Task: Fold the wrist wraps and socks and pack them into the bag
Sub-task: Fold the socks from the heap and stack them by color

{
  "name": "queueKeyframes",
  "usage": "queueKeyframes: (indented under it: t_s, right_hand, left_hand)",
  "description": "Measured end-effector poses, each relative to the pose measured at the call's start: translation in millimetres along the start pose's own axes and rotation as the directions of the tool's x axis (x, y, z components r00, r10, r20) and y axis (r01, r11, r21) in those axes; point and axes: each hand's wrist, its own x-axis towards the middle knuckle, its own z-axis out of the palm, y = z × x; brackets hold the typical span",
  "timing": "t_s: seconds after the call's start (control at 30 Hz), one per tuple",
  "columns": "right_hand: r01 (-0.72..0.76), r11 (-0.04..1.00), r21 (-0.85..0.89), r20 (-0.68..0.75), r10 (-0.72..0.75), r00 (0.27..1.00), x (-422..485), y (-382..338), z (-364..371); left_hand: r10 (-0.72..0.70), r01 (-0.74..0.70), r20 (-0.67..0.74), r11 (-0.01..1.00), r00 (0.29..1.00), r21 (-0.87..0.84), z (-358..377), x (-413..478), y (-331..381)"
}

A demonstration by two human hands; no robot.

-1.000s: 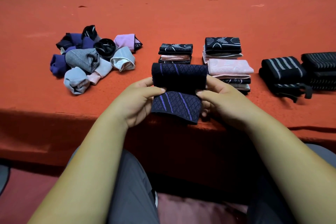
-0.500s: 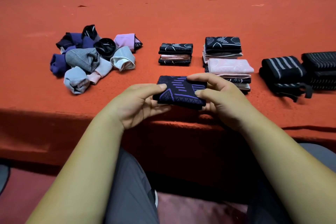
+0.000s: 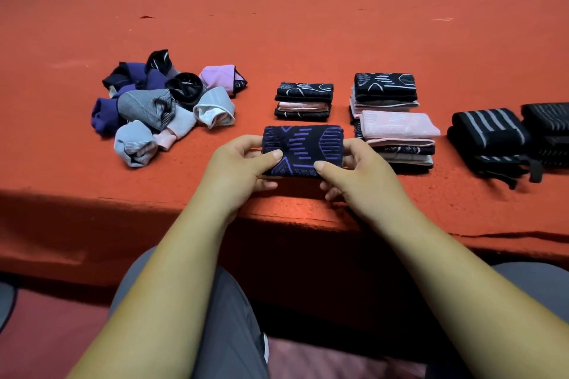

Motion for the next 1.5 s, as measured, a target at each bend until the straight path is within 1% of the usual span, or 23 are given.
queueKeyframes:
  t_s: [0.07,0.13,0.23,0.3,0.37,0.53,0.63,0.73,0.87,0.93,1.03,1.1,1.17,1.23,1.3,1.33,1.37,1.5]
  right_hand:
    - [0.004,1.0,0.008,-0.082,-0.003,0.997,1,-1,8]
    - [0.044,0.999,0.011,-0.13,-0.042,0.991,4,-2,13]
    - [0.117,0.989,-0.085,-0.1,-0.126,0.987,8,-4,17]
    - [0.125,0.984,-0.126,-0.087,-0.136,0.987,10,-4,19]
    - [0.123,0.984,-0.126,-0.11,-0.137,0.984,15,-2,22]
    - [0.182,0.972,-0.148,-0.218,-0.212,0.953,36,-7,26]
    - [0.197,0.966,-0.17,-0.296,-0.241,0.924,56,-14,29]
    - [0.203,0.959,-0.199,-0.331,-0.26,0.907,82,-21,37]
    - [0.206,0.955,-0.213,-0.394,-0.277,0.876,118,-30,48]
    - [0.189,0.952,-0.239,-0.421,-0.277,0.864,135,-31,50]
    - [0.149,0.957,-0.248,-0.434,-0.247,0.867,157,-31,52]
    - [0.1,0.949,-0.299,-0.423,-0.226,0.878,168,-24,54]
    - [0.017,0.931,-0.365,-0.378,-0.166,0.911,176,-10,56]
    - [-0.059,0.89,-0.452,-0.34,-0.11,0.934,179,2,60]
    - [-0.09,0.872,-0.482,-0.333,-0.088,0.939,180,8,62]
    - [-0.093,0.869,-0.486,-0.333,-0.086,0.939,181,10,63]
    - [-0.093,0.865,-0.494,-0.332,-0.088,0.939,180,11,64]
    - [-0.07,0.849,-0.524,-0.316,-0.117,0.941,175,15,64]
  left_hand:
    - [0.009,-0.008,-0.027,0.999,1.0,0.036,-1,4,-1]
    - [0.026,-0.023,-0.052,0.998,0.998,0.059,-2,8,-1]
    - [0.078,-0.066,-0.113,0.992,0.99,0.109,-3,14,-1]
    - [0.09,-0.069,-0.186,0.991,0.978,0.119,-4,21,-2]
    - [0.102,-0.081,-0.223,0.991,0.969,0.102,-4,28,-2]
    - [0.183,-0.166,-0.098,0.973,0.978,0.157,-5,47,9]
    - [0.219,-0.198,-0.125,0.967,0.968,0.161,-2,67,17]
    - [0.28,-0.245,-0.176,0.95,0.944,0.194,2,91,28]
    - [0.34,-0.297,-0.194,0.93,0.92,0.218,8,130,43]
    - [0.369,-0.325,-0.18,0.916,0.912,0.234,12,147,47]
    - [0.407,-0.359,-0.128,0.889,0.905,0.285,22,170,43]
    - [0.411,-0.35,-0.1,0.861,0.906,0.368,28,187,33]
    - [0.393,-0.315,-0.05,0.799,0.918,0.512,33,201,18]
    - [0.358,-0.28,0.001,0.728,0.934,0.625,34,209,2]
    - [0.344,-0.267,0.036,0.655,0.938,0.707,33,212,-6]
    - [0.335,-0.255,0.038,0.634,0.942,0.73,32,214,-8]
    - [0.326,-0.247,0.035,0.636,0.945,0.731,31,216,-9]
    - [0.274,-0.227,0.035,0.71,0.961,0.667,26,216,-10]
